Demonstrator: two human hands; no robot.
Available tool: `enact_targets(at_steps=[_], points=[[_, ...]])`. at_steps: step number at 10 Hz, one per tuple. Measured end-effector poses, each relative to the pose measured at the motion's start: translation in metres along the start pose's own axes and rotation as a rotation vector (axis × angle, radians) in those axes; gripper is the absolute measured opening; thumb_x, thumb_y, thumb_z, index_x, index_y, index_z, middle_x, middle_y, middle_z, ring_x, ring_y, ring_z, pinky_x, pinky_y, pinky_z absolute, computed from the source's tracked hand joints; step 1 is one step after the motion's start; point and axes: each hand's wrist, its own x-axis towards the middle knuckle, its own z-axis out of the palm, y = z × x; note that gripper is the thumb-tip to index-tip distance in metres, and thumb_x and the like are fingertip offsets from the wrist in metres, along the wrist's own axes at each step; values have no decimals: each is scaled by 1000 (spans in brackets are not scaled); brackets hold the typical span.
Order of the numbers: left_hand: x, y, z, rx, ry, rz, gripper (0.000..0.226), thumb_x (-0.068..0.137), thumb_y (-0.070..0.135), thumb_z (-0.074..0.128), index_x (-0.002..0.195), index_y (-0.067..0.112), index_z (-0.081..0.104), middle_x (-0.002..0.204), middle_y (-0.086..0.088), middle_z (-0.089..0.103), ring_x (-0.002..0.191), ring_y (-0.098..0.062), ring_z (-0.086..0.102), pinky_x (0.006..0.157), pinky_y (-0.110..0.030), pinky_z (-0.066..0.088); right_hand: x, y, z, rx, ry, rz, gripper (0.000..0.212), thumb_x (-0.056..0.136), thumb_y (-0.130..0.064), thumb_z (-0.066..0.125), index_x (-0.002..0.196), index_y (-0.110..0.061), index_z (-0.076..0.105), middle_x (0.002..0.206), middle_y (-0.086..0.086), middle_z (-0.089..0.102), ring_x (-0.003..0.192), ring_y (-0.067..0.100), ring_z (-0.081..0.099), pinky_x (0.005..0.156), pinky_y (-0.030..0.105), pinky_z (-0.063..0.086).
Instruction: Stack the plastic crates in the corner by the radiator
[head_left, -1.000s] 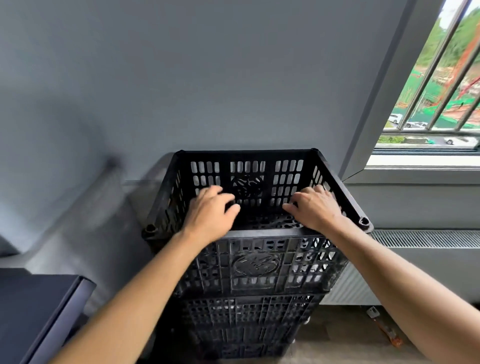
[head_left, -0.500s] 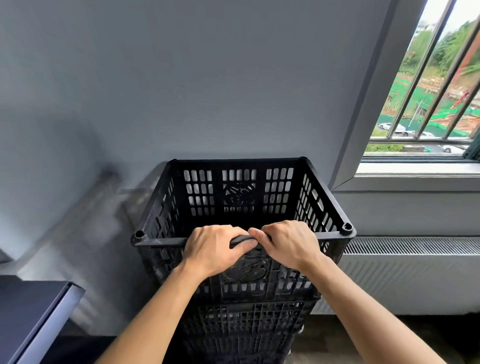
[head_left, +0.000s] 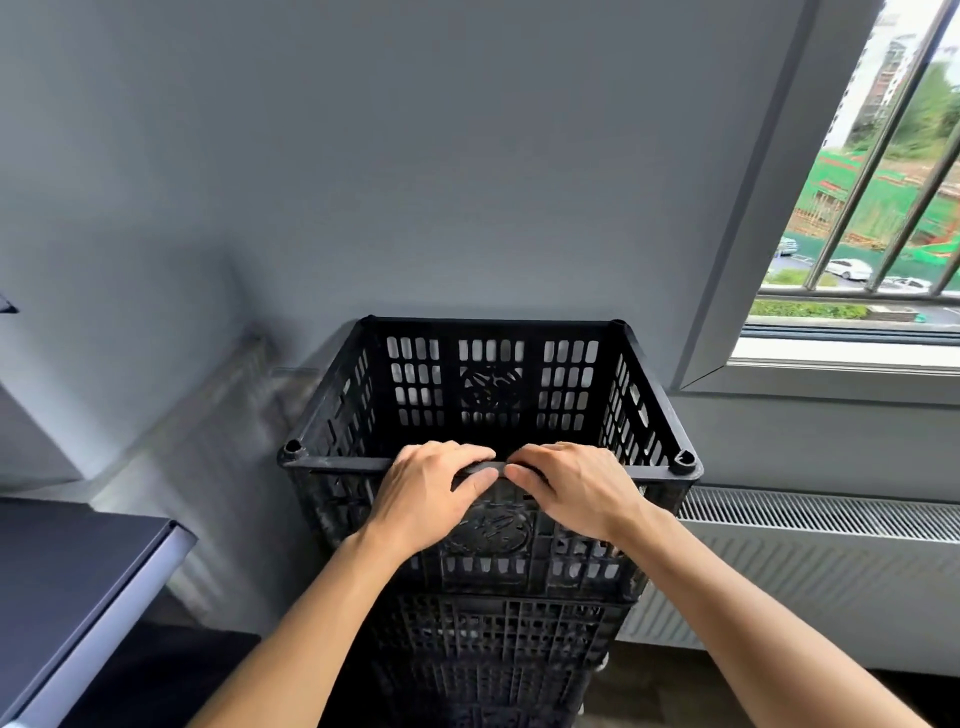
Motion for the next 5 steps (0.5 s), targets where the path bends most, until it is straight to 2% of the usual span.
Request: enact_targets(at_steps=[2, 3, 5], points=[[-12, 23, -19, -130, -13, -39, 39, 97, 52, 46, 130, 36, 58, 131, 18, 57, 124, -3, 48, 106, -36, 38, -20, 9, -18, 5, -71, 47, 45, 97, -51, 45, 138, -33, 46, 127, -10, 62, 116, 14, 55, 83, 38, 55], [-21, 36, -28, -178, -14, -67, 37, 97, 50, 48, 131, 39, 56, 131, 22, 55, 124, -1, 47, 106, -38, 40, -29, 14, -31, 34, -84, 69, 46, 96, -48, 50, 140, -34, 45, 128, -11, 60, 118, 13, 48, 88, 34, 52], [-57, 60, -40, -380, 74, -112, 38, 94, 51, 51, 132, 49, 50, 124, 36, 54, 120, 17, 44, 105, -24, 40, -51, 20, -58, 109, -37, 112, 44, 96, -46, 50, 139, -38, 45, 135, -15, 54, 123, 7, 45, 99, 29, 43]])
